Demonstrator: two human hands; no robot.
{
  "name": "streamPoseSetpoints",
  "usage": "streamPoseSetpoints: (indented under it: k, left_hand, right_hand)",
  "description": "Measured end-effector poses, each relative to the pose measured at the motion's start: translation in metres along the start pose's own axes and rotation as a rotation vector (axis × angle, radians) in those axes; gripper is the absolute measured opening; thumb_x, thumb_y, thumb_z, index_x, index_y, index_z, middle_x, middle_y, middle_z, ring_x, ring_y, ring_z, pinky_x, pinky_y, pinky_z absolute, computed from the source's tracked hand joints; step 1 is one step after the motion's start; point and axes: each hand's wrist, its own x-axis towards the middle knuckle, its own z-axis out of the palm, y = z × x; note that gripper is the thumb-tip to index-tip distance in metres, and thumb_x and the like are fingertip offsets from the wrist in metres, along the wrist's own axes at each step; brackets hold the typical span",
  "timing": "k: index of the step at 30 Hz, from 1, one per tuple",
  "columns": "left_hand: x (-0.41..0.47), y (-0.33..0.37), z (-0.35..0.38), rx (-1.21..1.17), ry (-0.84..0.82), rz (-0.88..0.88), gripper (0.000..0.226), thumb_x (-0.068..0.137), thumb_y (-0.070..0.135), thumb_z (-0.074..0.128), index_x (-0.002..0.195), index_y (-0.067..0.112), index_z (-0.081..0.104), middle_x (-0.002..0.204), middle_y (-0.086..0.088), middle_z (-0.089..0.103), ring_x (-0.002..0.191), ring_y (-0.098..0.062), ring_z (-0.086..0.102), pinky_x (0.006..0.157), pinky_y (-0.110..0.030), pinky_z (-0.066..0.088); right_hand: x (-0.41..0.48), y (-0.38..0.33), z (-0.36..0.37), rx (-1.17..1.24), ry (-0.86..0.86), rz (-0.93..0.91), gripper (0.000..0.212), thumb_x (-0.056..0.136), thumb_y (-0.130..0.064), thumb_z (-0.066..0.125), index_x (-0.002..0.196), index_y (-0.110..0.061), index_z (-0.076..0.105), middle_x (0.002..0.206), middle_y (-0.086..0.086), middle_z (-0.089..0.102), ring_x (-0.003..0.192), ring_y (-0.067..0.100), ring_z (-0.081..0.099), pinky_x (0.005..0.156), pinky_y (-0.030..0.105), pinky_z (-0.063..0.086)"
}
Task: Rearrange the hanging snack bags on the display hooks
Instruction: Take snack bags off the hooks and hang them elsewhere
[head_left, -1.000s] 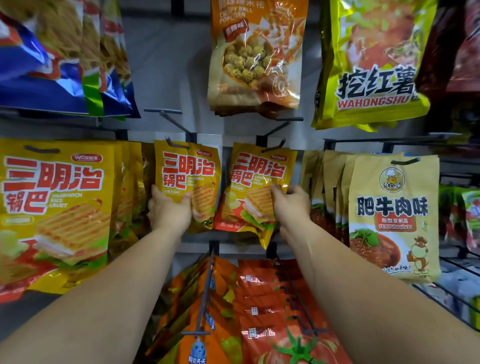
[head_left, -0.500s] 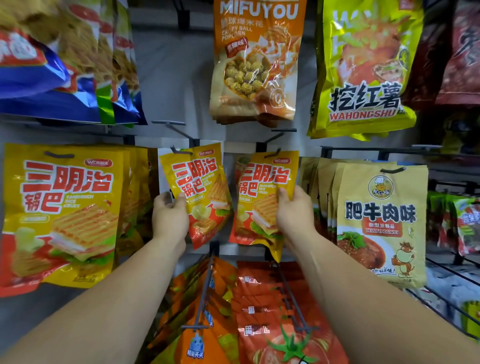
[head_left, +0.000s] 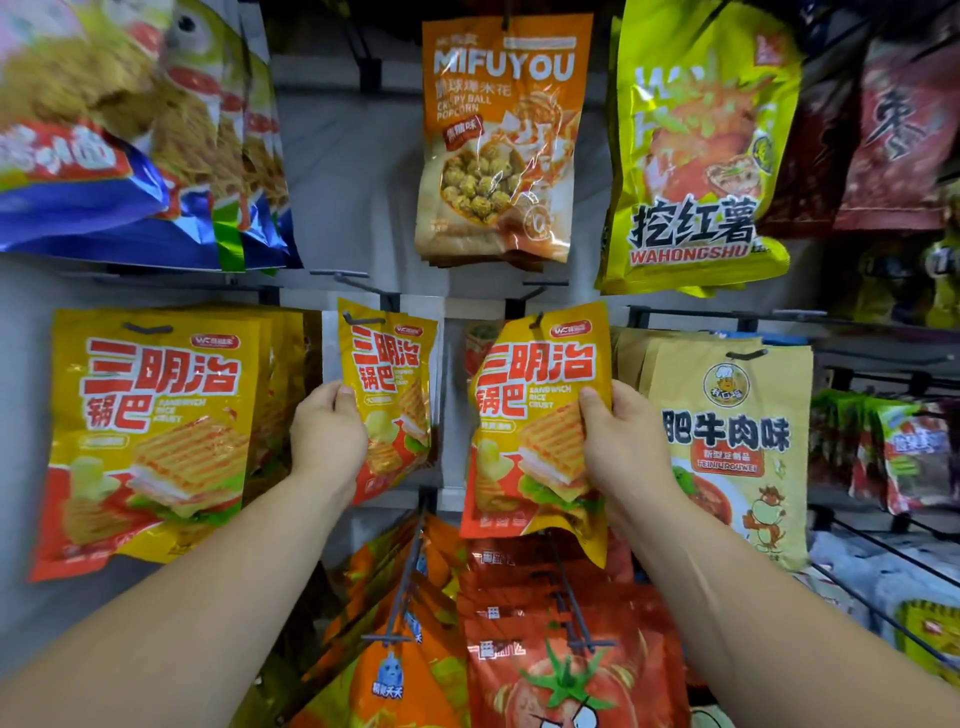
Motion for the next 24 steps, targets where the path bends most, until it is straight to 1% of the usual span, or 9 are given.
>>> streamPoseSetpoints:
  k: [4, 7, 10, 12, 13, 15, 17, 21, 24]
  left_hand:
    - [0.009, 0.003, 0.003, 0.013, -0.050, -0.064, 0.018, 0.107, 0.034, 0.051, 0.115, 0.025, 0.065, 0.113, -0.006, 0.074, 0.101, -0.031, 0.072, 0.093, -0.057, 0.059]
    - [0.009, 0.001, 0.008, 0.023, -0.068, -0.106, 0.018, 0.107, 0.029, 0.053, 0.109, 0.022, 0.069, 0.109, -0.008, 0.075, 0.100, -0.033, 0.072, 0.095, -0.058, 0.058]
    - [0.004, 0.006, 0.008, 0.070, -0.042, -0.079, 0.024, 0.109, 0.028, 0.049, 0.101, 0.019, 0.071, 0.102, -0.009, 0.075, 0.096, -0.033, 0.072, 0.093, -0.057, 0.059]
    - [0.000, 0.012, 0.006, 0.082, -0.029, -0.069, 0.025, 0.110, 0.029, 0.048, 0.101, 0.022, 0.070, 0.100, -0.006, 0.075, 0.094, -0.031, 0.073, 0.091, -0.054, 0.060]
    - [0.000, 0.014, 0.004, 0.094, -0.026, -0.070, 0.025, 0.110, 0.031, 0.047, 0.102, 0.023, 0.070, 0.102, -0.005, 0.075, 0.093, -0.030, 0.073, 0.090, -0.054, 0.060]
    - [-0.004, 0.020, -0.001, 0.099, -0.018, -0.066, 0.025, 0.109, 0.034, 0.047, 0.108, 0.023, 0.070, 0.105, -0.004, 0.075, 0.094, -0.029, 0.073, 0.090, -0.055, 0.060]
    - [-0.009, 0.027, -0.005, 0.101, -0.011, -0.063, 0.024, 0.109, 0.032, 0.047, 0.108, 0.023, 0.070, 0.105, -0.004, 0.076, 0.095, -0.029, 0.074, 0.091, -0.055, 0.060]
    - [-0.022, 0.039, -0.013, 0.092, -0.004, -0.051, 0.025, 0.110, 0.031, 0.047, 0.096, 0.028, 0.067, 0.102, 0.000, 0.075, 0.094, -0.027, 0.074, 0.090, -0.052, 0.061]
    - [-0.028, 0.044, -0.022, 0.103, -0.003, -0.012, 0.028, 0.108, 0.032, 0.048, 0.089, 0.029, 0.067, 0.101, 0.000, 0.076, 0.093, -0.027, 0.074, 0.089, -0.053, 0.061]
  right_hand:
    - [-0.008, -0.006, -0.006, 0.016, -0.029, 0.007, 0.030, 0.109, -0.025, 0.049, 0.089, -0.020, 0.071, 0.092, -0.001, 0.079, 0.090, 0.024, 0.075, 0.085, 0.052, 0.061]
    - [-0.016, -0.013, -0.012, 0.049, -0.065, 0.007, 0.029, 0.109, -0.025, 0.049, 0.092, -0.019, 0.072, 0.092, 0.000, 0.079, 0.088, 0.022, 0.076, 0.085, 0.053, 0.062]
    - [-0.021, -0.021, -0.020, 0.069, -0.095, -0.018, 0.030, 0.110, -0.024, 0.049, 0.092, -0.016, 0.071, 0.091, 0.003, 0.079, 0.087, 0.024, 0.077, 0.081, 0.048, 0.063]
    - [-0.023, -0.026, -0.022, 0.060, -0.102, -0.041, 0.031, 0.110, -0.024, 0.048, 0.090, -0.015, 0.070, 0.090, 0.003, 0.079, 0.087, 0.025, 0.076, 0.076, 0.043, 0.062]
    - [-0.024, -0.028, -0.022, 0.055, -0.103, -0.050, 0.031, 0.110, -0.025, 0.049, 0.090, -0.016, 0.070, 0.089, 0.003, 0.079, 0.087, 0.025, 0.076, 0.076, 0.043, 0.062]
    - [-0.024, -0.029, -0.022, 0.049, -0.111, -0.056, 0.031, 0.110, -0.026, 0.049, 0.090, -0.017, 0.071, 0.089, 0.003, 0.079, 0.087, 0.026, 0.076, 0.080, 0.051, 0.063]
    - [-0.025, -0.030, -0.023, 0.043, -0.107, -0.054, 0.032, 0.110, -0.027, 0.048, 0.090, -0.017, 0.071, 0.088, 0.003, 0.079, 0.085, 0.027, 0.076, 0.081, 0.056, 0.062]
    - [-0.027, -0.029, -0.025, 0.073, -0.112, -0.044, 0.030, 0.110, -0.029, 0.049, 0.093, -0.019, 0.072, 0.092, 0.002, 0.080, 0.089, 0.025, 0.077, 0.085, 0.058, 0.061]
    - [-0.030, -0.030, -0.028, 0.095, -0.104, -0.048, 0.030, 0.110, -0.028, 0.049, 0.093, -0.017, 0.071, 0.091, 0.003, 0.079, 0.089, 0.028, 0.076, 0.084, 0.061, 0.060]
